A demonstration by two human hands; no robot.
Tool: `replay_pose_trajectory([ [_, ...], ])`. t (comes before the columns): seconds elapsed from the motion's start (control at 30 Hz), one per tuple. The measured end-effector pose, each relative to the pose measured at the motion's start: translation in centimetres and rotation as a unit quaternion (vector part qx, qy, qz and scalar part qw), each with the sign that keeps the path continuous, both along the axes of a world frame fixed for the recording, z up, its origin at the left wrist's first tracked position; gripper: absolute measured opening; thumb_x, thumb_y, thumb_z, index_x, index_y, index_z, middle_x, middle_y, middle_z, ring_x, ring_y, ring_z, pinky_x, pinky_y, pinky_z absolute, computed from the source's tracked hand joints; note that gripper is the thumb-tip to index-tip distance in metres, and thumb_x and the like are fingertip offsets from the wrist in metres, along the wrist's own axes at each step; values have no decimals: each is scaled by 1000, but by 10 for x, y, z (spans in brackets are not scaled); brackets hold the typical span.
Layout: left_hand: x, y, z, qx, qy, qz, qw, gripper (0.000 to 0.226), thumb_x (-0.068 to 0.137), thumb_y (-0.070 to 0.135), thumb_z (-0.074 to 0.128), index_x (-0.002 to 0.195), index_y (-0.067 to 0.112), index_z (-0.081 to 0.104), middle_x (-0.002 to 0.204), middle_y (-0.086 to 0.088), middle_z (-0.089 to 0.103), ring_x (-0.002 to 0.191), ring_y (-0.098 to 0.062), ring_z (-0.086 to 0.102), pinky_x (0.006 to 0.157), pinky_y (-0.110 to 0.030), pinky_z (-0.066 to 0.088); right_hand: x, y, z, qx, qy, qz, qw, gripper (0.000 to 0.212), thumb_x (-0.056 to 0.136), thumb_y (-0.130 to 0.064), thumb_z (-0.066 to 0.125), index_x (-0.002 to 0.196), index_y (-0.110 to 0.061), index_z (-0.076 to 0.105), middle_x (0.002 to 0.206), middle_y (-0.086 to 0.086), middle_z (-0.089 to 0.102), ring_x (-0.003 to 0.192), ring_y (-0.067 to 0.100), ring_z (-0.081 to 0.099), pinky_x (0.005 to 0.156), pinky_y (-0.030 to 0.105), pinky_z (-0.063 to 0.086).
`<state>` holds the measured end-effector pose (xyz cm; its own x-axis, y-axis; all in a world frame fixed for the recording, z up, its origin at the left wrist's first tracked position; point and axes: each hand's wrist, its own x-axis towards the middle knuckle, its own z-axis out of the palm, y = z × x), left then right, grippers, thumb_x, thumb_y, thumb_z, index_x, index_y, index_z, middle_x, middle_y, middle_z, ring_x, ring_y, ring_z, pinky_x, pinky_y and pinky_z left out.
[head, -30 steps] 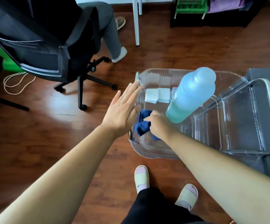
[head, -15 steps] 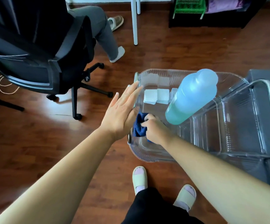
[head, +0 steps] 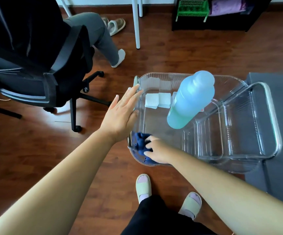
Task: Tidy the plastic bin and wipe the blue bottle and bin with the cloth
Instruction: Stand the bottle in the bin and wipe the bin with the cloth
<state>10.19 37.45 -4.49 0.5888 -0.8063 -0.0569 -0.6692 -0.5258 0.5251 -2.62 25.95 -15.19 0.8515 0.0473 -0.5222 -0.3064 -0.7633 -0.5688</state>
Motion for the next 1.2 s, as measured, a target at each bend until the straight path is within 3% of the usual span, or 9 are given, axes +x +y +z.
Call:
replay_pose_trajectory([
  [0.1, 3, 0, 1, 26, -22, -2, 999, 59, 96, 16, 32, 152, 24, 18, 160, 10, 7, 147, -11, 1, 118, -40, -2, -20, -41, 21, -2, 97, 35, 995, 24, 90, -14, 54, 94, 6, 67, 121, 15, 58, 105, 29, 58, 88, 31, 43],
  [0.2, 2, -2, 2, 34, -28, -1, 999, 59, 94, 18, 29, 152, 25, 18, 160, 9, 7, 147, -12, 1, 117, -41, -2, -45, -104, 39, -95, 233, 57, 966, 23, 85, -9, 56, 63, -5, 53, 71, 14, 52, 62, 22, 47, 62, 31, 41],
  [0.37, -2, -3, 1, 20, -21, 19, 999, 61, 93, 11, 34, 151, 26, 19, 160, 10, 10, 147, -13, 2, 116, -43, 0, -63, -116, 49, -143, 259, 65, 953, 19, 85, -2, 52, 66, -5, 50, 57, 7, 35, 52, 19, 34, 48, 27, 23],
  [0.5, -3, -6, 1, 32, -25, 33, 999, 65, 91, 7, 35, 151, 25, 19, 160, 12, 8, 147, -13, 3, 116, -42, 2, -18, -47, 39, -42, 155, 41, 986, 29, 84, -1, 53, 57, -11, 49, 66, 14, 43, 69, 22, 42, 58, 27, 29],
  [0.67, -7, -10, 1, 59, -45, 56, 996, 69, 88, 10, 31, 152, 27, 12, 160, 15, 4, 147, -11, 1, 116, -42, 0, -5, -5, 33, 79, 74, -37, 993, 29, 89, -7, 55, 115, -9, 67, 113, 9, 67, 93, 26, 57, 74, 24, 35],
  [0.8, -6, -8, 1, 71, -56, 55, 994, 69, 87, 11, 32, 152, 28, 12, 159, 17, 3, 147, -11, 1, 117, -45, 0, -41, -74, 37, 14, 188, 41, 981, 20, 83, 3, 58, 73, -15, 60, 83, 3, 57, 78, 19, 46, 64, 26, 34],
  [0.9, -6, -9, 1, 74, -51, 53, 995, 69, 88, 10, 32, 152, 27, 12, 159, 16, 3, 147, -11, 1, 117, -45, 0, -68, -140, 49, -130, 310, 69, 939, 11, 80, 1, 63, 90, 1, 69, 82, 10, 59, 80, 17, 48, 66, 23, 34],
  [1.03, -7, -12, 1, 71, -46, 59, 995, 71, 88, 7, 34, 152, 25, 11, 160, 14, 3, 147, -12, 4, 117, -45, 1, -77, -150, 43, -193, 271, -3, 943, 21, 87, -3, 54, 103, 4, 66, 71, 10, 56, 61, 18, 46, 52, 25, 33],
  [1.2, -9, -11, 1, 58, -39, 63, 996, 70, 88, 8, 33, 152, 27, 12, 160, 15, 3, 147, -12, 2, 117, -46, 0, -65, -108, 41, -86, 241, -26, 966, 25, 85, 0, 48, 67, -11, 62, 65, 8, 50, 57, 19, 40, 50, 25, 29],
])
